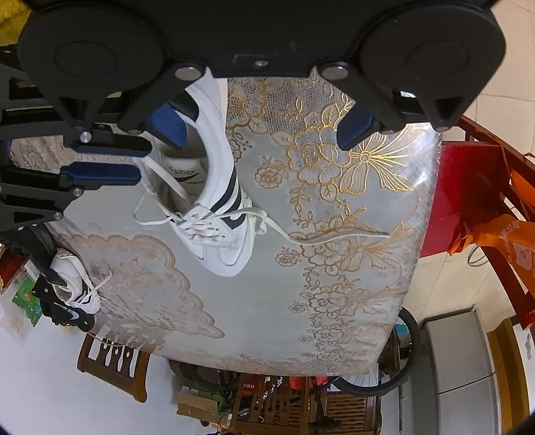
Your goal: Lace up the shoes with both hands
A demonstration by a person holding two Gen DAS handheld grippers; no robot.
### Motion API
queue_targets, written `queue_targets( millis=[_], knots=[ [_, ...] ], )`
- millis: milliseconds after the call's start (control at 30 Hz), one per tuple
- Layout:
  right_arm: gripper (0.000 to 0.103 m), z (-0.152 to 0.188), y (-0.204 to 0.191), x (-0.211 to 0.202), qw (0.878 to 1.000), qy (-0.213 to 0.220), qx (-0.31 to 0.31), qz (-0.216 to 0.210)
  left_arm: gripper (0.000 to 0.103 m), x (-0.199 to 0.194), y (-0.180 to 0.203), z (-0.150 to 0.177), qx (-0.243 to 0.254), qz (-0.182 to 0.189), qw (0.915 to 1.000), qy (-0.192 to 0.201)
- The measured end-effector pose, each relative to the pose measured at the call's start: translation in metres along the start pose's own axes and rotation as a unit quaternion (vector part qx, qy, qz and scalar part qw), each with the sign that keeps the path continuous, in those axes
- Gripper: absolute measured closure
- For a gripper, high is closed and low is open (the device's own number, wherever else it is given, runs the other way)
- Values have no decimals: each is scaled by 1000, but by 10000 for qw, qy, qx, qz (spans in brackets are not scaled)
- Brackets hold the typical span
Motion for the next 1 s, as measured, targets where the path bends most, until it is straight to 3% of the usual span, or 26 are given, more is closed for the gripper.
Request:
queue_targets(
  millis=[300, 500, 567, 600, 633, 1000],
  knots=[
    [86, -4, -12, -2, 9989, -2, -450, 128, 7, -4, -3, 2, -147, 90, 9998, 48],
    [86, 4, -12, -2, 9964, -200, -690, 451, 7, -4, -3, 2, -141, 131, 9998, 48],
    [89, 7, -11, -2, 9963, -261, -649, 493, 7, -3, -1, 2, -129, 179, 9998, 33],
    [95, 8, -10, -2, 9964, -276, -618, 507, 7, -3, 0, 3, -124, 202, 9997, 25],
    [99, 8, -9, -2, 9964, -255, -618, 530, 7, -3, 1, 3, -111, 219, 9997, 18],
    [100, -8, -2, 5, 9975, 245, -271, 609, 7, -2, -1, 2, -61, 216, 9997, 8]
  ],
)
Point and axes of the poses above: each gripper's, at about its wrist camera, not at the fingertips, and x roughly the way its jaws point, y to its right, z to its underside, the point moved 10 cm from there along x, roughly the way its jaws point, and after that the axes turned 5 degrees about y, right-handed, at the moved point
